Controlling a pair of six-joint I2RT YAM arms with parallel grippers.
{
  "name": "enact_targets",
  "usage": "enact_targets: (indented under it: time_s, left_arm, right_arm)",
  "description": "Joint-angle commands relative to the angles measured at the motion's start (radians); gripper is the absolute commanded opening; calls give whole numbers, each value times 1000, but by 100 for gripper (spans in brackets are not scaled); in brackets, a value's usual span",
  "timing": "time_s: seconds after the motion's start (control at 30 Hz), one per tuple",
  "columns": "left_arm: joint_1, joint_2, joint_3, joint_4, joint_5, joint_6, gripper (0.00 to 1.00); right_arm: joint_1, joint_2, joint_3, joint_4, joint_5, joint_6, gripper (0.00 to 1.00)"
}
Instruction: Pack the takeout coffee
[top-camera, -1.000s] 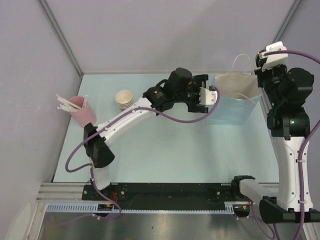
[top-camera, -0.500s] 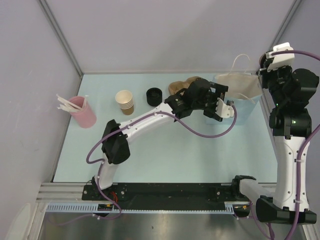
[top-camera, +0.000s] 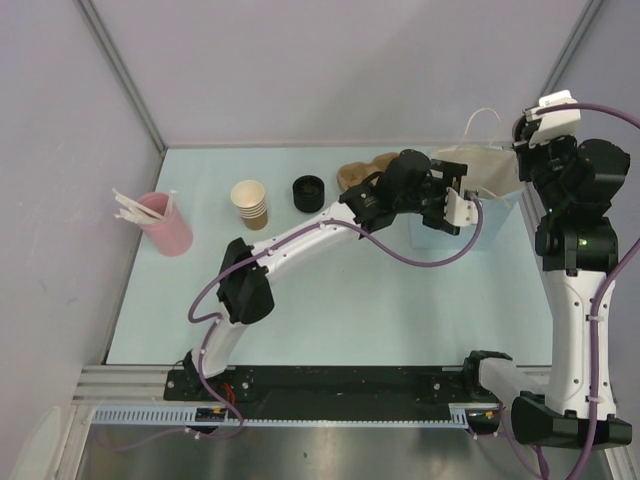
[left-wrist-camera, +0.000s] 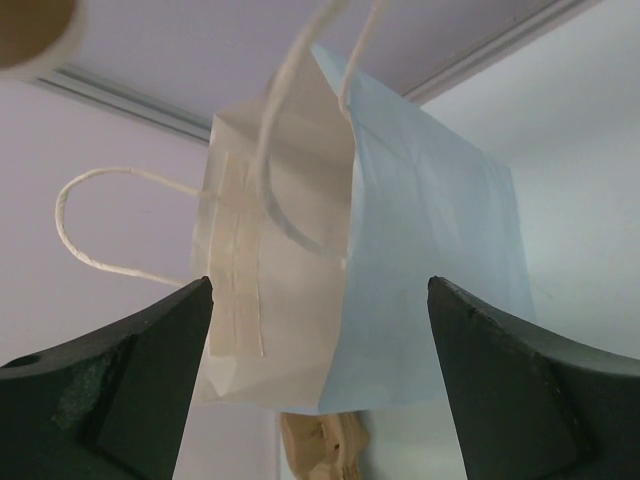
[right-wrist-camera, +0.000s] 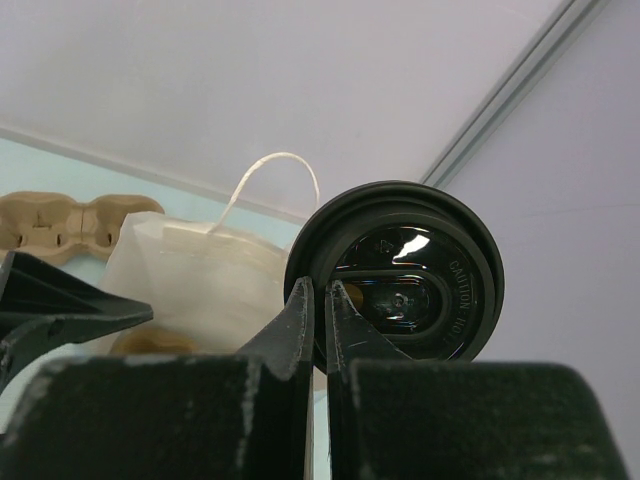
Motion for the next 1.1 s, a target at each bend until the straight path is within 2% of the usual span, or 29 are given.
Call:
enact_targets:
  time_s: [0.0,0.1,0.27,0.47,0.5,0.57,0.6,0.67,0.7,0.87,1.07]
  left_arm:
    - [-5,31,120,67,79,-156,93]
    - [-8,55,163,110,75,-213,91]
    - [-22,80,166,124,65,-202,85]
    - [-31,98,173,130,79,-204,66]
    - [-34,101,176,130,81,-204,58]
    - [-36,107,186,129,76,-205,49]
    - [-36,107,186,130,73,-207,40]
    - [-37,103,187,133,56,-208,30]
    - [-37,101,187,132,47,-210,22]
    - [-43,80,184,109,-20,-191,1]
    - [-57,26,186,63,-141,-194,0]
  right_arm:
    - [-4,-18,-9,29,-5,9,0]
    - [-4,-25,-12,32,11,12,0]
    - [-4,-28,-18,34,17,14,0]
    - [-3,-33,-30,43,21,15,0]
    - [-3,-32,-33,43,23,15,0]
    - [-3,-33,-33,46,23,17,0]
    - [-1,-33,-36,47,23,18,0]
    - [0,-30,-36,50,24,18,0]
    - [2,-31,-38,52,26,18,0]
    - [8,-32,-49,60,32,18,0]
    - [14,-33,-55,70,38,20,0]
